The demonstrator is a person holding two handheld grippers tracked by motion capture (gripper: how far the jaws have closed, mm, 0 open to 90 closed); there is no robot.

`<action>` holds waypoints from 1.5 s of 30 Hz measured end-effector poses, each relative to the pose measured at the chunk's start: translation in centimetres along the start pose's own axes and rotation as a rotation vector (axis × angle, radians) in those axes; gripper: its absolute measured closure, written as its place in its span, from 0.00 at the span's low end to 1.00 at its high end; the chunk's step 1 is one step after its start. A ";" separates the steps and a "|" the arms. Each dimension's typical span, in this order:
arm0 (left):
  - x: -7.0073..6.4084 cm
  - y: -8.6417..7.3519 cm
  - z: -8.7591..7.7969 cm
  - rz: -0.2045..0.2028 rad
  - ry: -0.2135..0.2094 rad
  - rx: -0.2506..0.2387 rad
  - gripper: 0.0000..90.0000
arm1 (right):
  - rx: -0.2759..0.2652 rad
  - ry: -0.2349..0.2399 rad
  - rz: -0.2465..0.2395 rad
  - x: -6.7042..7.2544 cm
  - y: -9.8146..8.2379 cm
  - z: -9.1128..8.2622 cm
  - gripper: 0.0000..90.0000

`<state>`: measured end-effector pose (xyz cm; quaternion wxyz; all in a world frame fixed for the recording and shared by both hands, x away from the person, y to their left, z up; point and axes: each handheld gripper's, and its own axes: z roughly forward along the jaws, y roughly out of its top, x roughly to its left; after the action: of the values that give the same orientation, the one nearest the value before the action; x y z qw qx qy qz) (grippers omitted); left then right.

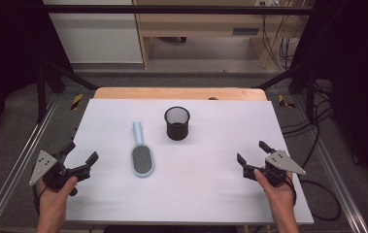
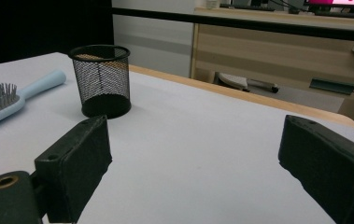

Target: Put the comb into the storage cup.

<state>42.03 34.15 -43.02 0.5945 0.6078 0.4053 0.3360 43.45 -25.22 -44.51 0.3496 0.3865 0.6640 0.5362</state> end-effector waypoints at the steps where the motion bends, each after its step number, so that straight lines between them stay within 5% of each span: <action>1: 0.0 0.0 0.0 -0.001 0.000 0.003 0.05 | 0.002 -0.003 0.005 -0.1 -0.1 0.0 0.10; 13: -0.2 -0.1 0.3 -0.022 0.010 0.048 0.20 | 0.015 -0.021 0.023 -0.4 -0.3 -0.1 0.10; 20: 0.1 -0.2 0.1 -0.048 0.015 0.100 0.47 | 0.021 -0.034 0.035 -0.6 -0.4 -0.2 0.10; 24: 0.3 -0.2 -0.1 -0.053 0.020 0.126 0.71 | 0.024 -0.036 0.040 -0.6 -0.4 -0.2 0.10; 31: 0.6 -0.3 -0.4 -0.074 0.018 0.136 0.98 | 0.033 -0.037 0.031 -0.4 -0.4 -0.1 0.10; 39: 0.0 -0.3 0.1 -0.058 -0.014 0.160 1.00 | 0.041 -0.046 0.030 -0.4 -0.5 0.1 0.10; 45: -1.0 0.3 2.5 -0.010 -0.066 0.218 1.00 | 0.036 -0.043 0.037 -0.3 -0.5 0.0 0.10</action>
<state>43.80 32.11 -42.84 0.5394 0.6777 0.4225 0.2668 43.49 -25.57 -44.94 0.3470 0.4164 0.6586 0.5221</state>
